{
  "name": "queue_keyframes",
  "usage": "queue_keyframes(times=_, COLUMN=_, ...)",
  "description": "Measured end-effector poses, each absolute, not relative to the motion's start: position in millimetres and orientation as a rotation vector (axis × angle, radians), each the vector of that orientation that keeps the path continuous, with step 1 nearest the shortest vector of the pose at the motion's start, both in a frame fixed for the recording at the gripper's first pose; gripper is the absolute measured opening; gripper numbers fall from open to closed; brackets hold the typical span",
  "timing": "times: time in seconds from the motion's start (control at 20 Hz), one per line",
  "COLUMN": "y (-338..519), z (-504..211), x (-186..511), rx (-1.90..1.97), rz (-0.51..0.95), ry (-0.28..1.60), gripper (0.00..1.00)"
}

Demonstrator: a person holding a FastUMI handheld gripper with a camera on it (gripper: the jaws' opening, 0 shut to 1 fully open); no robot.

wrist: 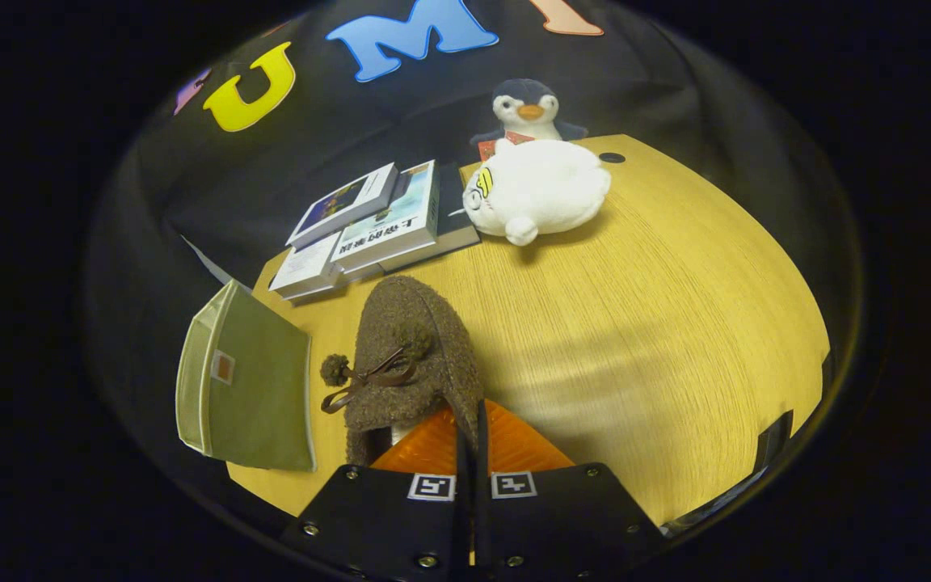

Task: Open the storage box then place both shoes into the box .Put the left shoe in first, then the right shoe, with the right side of both shoes facing outward in a uniform manner.

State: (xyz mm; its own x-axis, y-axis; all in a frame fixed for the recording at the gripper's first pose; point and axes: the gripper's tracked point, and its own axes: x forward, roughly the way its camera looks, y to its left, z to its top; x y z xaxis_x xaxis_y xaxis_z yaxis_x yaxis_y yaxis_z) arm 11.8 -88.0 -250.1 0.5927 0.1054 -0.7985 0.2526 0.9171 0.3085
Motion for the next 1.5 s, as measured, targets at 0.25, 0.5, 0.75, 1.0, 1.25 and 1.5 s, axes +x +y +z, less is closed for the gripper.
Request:
queue_keyframes(times=0.25, y=-53, z=-208, x=27, rx=0.466, rz=-0.053, ry=0.900, gripper=0.02)
queue_keyframes(times=0.5, y=-10, z=-168, x=49, rx=0.483, rz=-0.010, ry=0.850, gripper=0.02)
queue_keyframes(times=0.75, y=49, z=-141, x=68, rx=0.507, rz=0.062, ry=0.838, gripper=0.02)
queue_keyframes(times=1.0, y=107, z=-138, x=85, rx=0.487, rz=0.114, ry=0.848, gripper=0.02)
queue_keyframes(times=1.25, y=164, z=-148, x=92, rx=0.492, rz=0.165, ry=0.884, gripper=0.02)
queue_keyframes(times=1.5, y=192, z=-174, x=93, rx=0.451, rz=0.147, ry=0.913, gripper=0.02)
